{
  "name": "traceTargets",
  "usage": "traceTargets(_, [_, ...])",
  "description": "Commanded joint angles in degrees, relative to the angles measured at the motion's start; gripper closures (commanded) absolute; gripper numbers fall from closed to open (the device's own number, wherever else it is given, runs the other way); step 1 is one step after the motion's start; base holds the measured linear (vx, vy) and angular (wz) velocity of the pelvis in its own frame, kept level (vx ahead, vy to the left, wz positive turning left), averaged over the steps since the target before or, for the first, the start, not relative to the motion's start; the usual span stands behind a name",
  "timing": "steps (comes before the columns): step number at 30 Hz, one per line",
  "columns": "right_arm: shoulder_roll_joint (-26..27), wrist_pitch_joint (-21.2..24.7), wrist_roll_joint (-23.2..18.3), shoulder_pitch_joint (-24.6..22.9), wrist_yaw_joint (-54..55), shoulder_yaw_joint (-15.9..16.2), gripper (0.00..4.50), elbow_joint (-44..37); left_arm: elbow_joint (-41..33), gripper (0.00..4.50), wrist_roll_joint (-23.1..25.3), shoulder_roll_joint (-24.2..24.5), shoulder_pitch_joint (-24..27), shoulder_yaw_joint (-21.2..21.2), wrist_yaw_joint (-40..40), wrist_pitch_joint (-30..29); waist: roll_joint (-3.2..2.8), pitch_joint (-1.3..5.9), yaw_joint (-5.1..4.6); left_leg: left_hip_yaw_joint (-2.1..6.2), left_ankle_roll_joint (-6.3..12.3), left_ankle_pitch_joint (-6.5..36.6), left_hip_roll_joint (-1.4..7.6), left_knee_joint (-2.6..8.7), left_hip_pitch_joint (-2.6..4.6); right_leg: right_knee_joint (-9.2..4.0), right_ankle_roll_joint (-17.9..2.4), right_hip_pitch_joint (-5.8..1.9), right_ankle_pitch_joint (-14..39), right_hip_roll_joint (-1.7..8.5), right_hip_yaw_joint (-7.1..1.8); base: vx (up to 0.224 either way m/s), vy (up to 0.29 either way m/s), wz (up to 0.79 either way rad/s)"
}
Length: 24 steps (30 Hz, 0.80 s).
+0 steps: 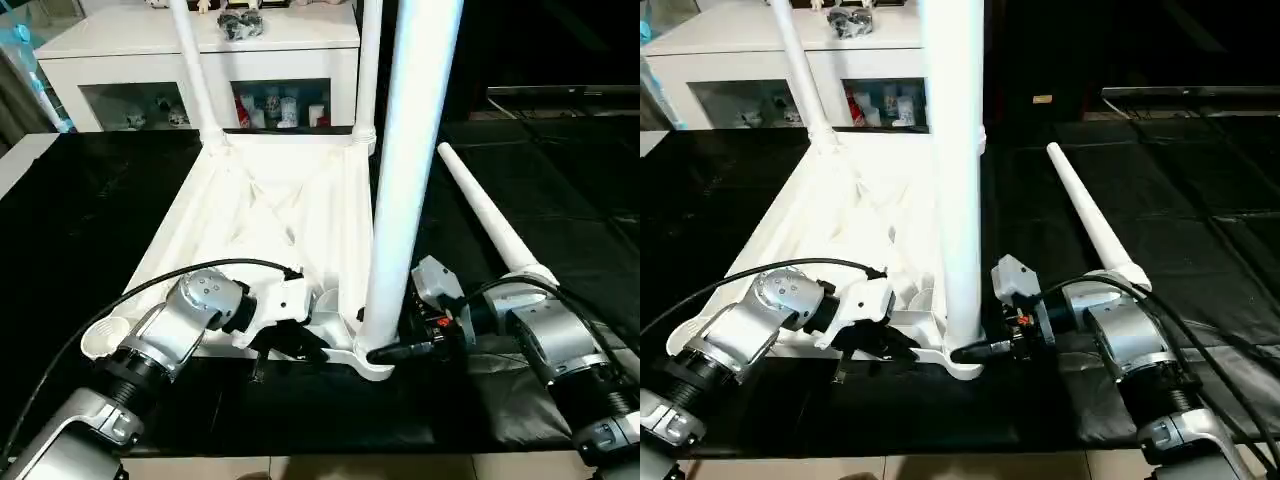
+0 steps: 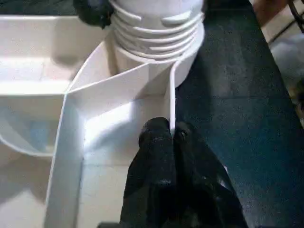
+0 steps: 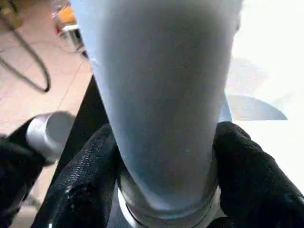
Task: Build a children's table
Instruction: Rotate leg to tighten
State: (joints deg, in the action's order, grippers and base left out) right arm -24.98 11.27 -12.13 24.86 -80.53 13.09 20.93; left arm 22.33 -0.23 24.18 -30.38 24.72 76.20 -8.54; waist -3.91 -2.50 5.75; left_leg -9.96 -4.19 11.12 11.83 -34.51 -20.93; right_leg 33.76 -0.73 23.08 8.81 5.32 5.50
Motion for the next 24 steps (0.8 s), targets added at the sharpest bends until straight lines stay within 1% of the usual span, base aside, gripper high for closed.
traceTargets(1, [2.42,2.78,0.26,-0.72,5.41,0.85,1.90,-1.58,0.22,4.50,0.29,-2.39,-1.87,-0.35,-4.27,-2.58,0.84,3.58,-0.55,0.09,2.94,12.07,1.26,4.22,0.43,-4.00,-10.97,-2.94,20.03,2.80,-2.46,0.000,0.000,0.00])
traceTargets(2, [3.63,4.25,1.39,-1.11,9.26,0.78,1.90,-1.75,0.30,4.50,0.35,-3.36,-2.16,-1.16,-6.63,-4.12,0.88,3.49,-0.64,0.13,2.66,12.87,1.14,4.32,0.45,-4.21,-10.36,-2.93,21.84,2.79,-2.36,0.000,0.000,0.00])
traceTargets(3, [4.72,4.45,1.82,-1.29,11.65,0.44,1.92,-1.64,0.17,4.50,0.33,-4.00,-2.28,-1.66,-8.08,-5.52,0.90,3.20,-1.34,0.23,1.51,15.13,0.91,4.41,0.61,-4.76,-8.55,-2.75,26.98,2.81,-2.21,0.000,0.000,0.00])
traceTargets(5, [5.42,4.44,2.02,-1.39,13.06,0.19,1.92,-1.55,0.07,4.50,0.30,-4.38,-2.34,-1.96,-8.94,-6.43,1.06,3.06,-1.65,0.34,1.08,16.16,0.69,4.37,0.77,-5.25,-7.09,-2.74,30.33,2.96,-2.06,0.000,0.000,0.00])
traceTargets(6, [7.76,5.60,3.14,-1.58,17.92,-0.29,1.92,-1.36,0.08,4.50,0.39,-6.17,-2.79,-3.17,-12.55,-8.74,0.83,2.97,-2.11,0.51,0.87,16.68,0.52,4.43,0.57,-5.39,-6.02,-2.86,32.06,2.96,-1.91,0.000,0.000,0.00])
traceTargets(7, [8.73,5.97,3.70,-1.60,20.03,-0.48,1.93,-1.21,0.08,4.50,0.42,-6.93,-2.98,-3.67,-14.04,-9.90,1.08,2.73,-2.84,0.47,0.78,17.87,0.28,4.33,0.60,-5.95,-4.91,-2.57,34.39,2.71,-1.58,0.000,0.000,0.00])
traceTargets(8, [10.52,6.83,4.74,-1.51,23.91,-0.83,1.93,-0.86,0.12,4.50,0.47,-8.40,-3.36,-4.58,-16.76,-11.89,1.09,2.72,-3.12,0.58,0.62,18.37,0.11,4.19,0.76,-6.21,-4.25,-2.49,36.00,2.74,-1.31,0.000,0.000,0.00])
traceTargets(9, [13.68,8.80,5.94,-0.75,30.57,-1.74,1.93,0.11,0.45,4.50,0.65,-11.06,-4.07,-6.05,-21.38,-14.69,0.98,2.61,-4.17,0.73,0.36,19.09,-0.35,3.91,0.78,-6.85,-2.62,-2.41,39.00,2.65,-0.66,0.000,0.000,0.00])
traceTargets(10, [14.15,9.09,6.08,-0.62,31.57,-1.90,1.93,0.26,0.50,4.50,0.68,-11.44,-4.17,-6.26,-22.07,-15.09,1.01,2.55,-4.61,0.83,0.24,19.35,-0.43,3.88,0.63,-6.98,-2.02,-2.48,39.69,2.55,-0.39,0.000,0.000,0.00])
traceTargets(11, [17.60,10.29,7.00,1.05,38.32,-2.92,1.93,2.32,1.26,4.50,0.88,-14.49,-5.13,-8.01,-27.75,-17.35,0.79,2.55,-4.97,1.03,0.11,19.94,-0.44,3.93,0.47,-7.03,-1.54,-2.64,40.11,2.54,-0.03,-0.045,0.028,-0.22])
traceTargets(12, [18.72,10.44,7.28,1.83,40.23,-3.17,1.93,3.19,1.68,4.50,0.91,-15.66,-5.57,-8.78,-30.04,-18.02,0.44,2.61,-5.94,1.39,-0.24,21.51,-0.37,3.89,0.62,-7.52,-0.95,-2.74,40.20,2.57,0.89,0.000,0.000,0.00])
traceTargets(13, [19.38,10.57,7.47,2.28,41.34,-3.29,1.93,3.63,1.93,4.50,0.98,-16.42,-5.86,-9.29,-31.44,-18.50,0.13,2.90,-6.63,1.79,0.38,23.00,-0.26,3.97,0.67,-7.80,-0.82,-3.11,38.07,2.59,1.53,0.000,0.000,0.00])
traceTargets(14, [19.54,10.61,7.48,2.39,41.58,-3.33,1.94,3.73,2.00,4.50,1.00,-16.60,-5.93,-9.42,-31.78,-18.54,-0.05,2.95,-6.92,2.01,0.82,23.51,0.00,4.26,0.51,-7.76,-1.13,-3.36,36.29,2.71,1.56,0.000,0.000,0.00])
traceTargets(15, [20.32,10.82,7.56,2.95,42.78,-3.52,1.94,4.23,2.30,4.50,1.08,-17.43,-6.29,-9.99,-33.37,-18.76,-0.24,3.24,-7.23,2.32,2.03,22.98,0.42,4.70,0.15,-7.44,-3.40,-3.61,29.88,2.89,1.14,0.000,0.000,0.00])
traceTargets(16, [21.06,11.03,7.77,3.55,44.13,-3.68,1.94,4.76,2.45,4.50,1.13,-18.20,-6.62,-10.48,-34.76,-19.05,-0.24,3.24,-7.23,2.32,2.03,22.98,0.42,4.70,0.15,-7.44,-3.40,-3.61,29.88,2.89,1.14,0.000,0.000,0.00])
traceTargets(17, [21.58,10.59,8.08,3.99,44.56,-3.38,1.94,5.04,2.40,4.50,1.17,-18.99,-6.90,-10.92,-36.10,-19.29,0.06,3.35,-7.34,2.11,2.51,21.96,0.40,4.65,0.19,-7.08,-5.34,-3.47,27.11,2.97,0.82,0.000,0.000,0.00])
traceTargets(18, [21.88,10.23,8.32,4.25,44.71,-3.15,1.94,5.18,2.32,4.50,1.19,-19.50,-7.07,-11.19,-36.94,-19.45,0.19,3.38,-7.24,1.92,2.92,20.46,0.34,4.67,-0.10,-6.75,-6.55,-3.63,25.38,3.00,0.58,0.000,0.000,0.00])
traceTargets(19, [22.22,9.81,8.05,4.15,44.41,-3.28,1.59,4.96,2.02,4.50,1.29,-19.73,-7.05,-11.31,-37.12,-19.70,0.69,3.47,-7.03,1.61,3.53,18.77,0.20,4.53,-0.13,-6.72,-7.05,-3.55,24.67,3.00,0.31,0.000,0.000,0.00])
traceTargets(20, [22.22,9.81,8.05,4.15,44.41,-3.28,1.38,4.96,2.02,4.50,1.29,-19.73,-7.05,-11.31,-37.12,-19.70,0.63,3.49,-6.85,1.56,3.76,17.88,0.17,4.51,-0.15,-6.52,-7.30,-3.58,24.44,3.07,0.17,0.000,0.000,0.00])
traceTargets(21, [22.33,9.56,7.73,3.88,43.73,-3.28,1.24,4.50,1.68,4.50,1.51,-19.62,-6.91,-11.18,-36.90,-19.51,0.60,3.53,-6.51,1.43,4.25,15.73,0.27,4.52,-0.42,-6.28,-7.60,-3.66,23.76,3.10,-0.12,0.000,0.000,0.00])
traceTargets(22, [22.38,9.59,7.74,3.84,43.74,-3.31,1.24,4.41,1.61,4.50,1.57,-19.60,-6.89,-11.16,-36.88,-19.52,0.60,3.53,-6.51,1.43,4.25,15.73,0.27,4.52,-0.42,-6.28,-7.60,-3.66,23.76,3.10,-0.12,0.000,0.000,0.00])
traceTargets(23, [22.61,9.80,7.82,3.50,43.69,-3.45,1.15,3.80,1.10,4.50,1.87,-19.38,-6.66,-11.01,-36.51,-19.71,0.59,3.65,-6.31,1.36,4.33,14.43,0.31,4.41,-0.37,-6.00,-8.23,-3.58,22.26,3.16,-0.39,0.000,0.000,0.00])
traceTargets(24, [22.62,9.88,7.86,3.37,43.65,-3.47,1.01,3.59,0.91,4.50,1.91,-19.26,-6.56,-10.96,-36.28,-19.82,0.63,3.70,-6.23,1.25,4.54,13.11,0.34,4.33,-0.48,-5.67,-8.95,-3.62,20.20,3.03,-0.61,0.000,0.000,0.00])
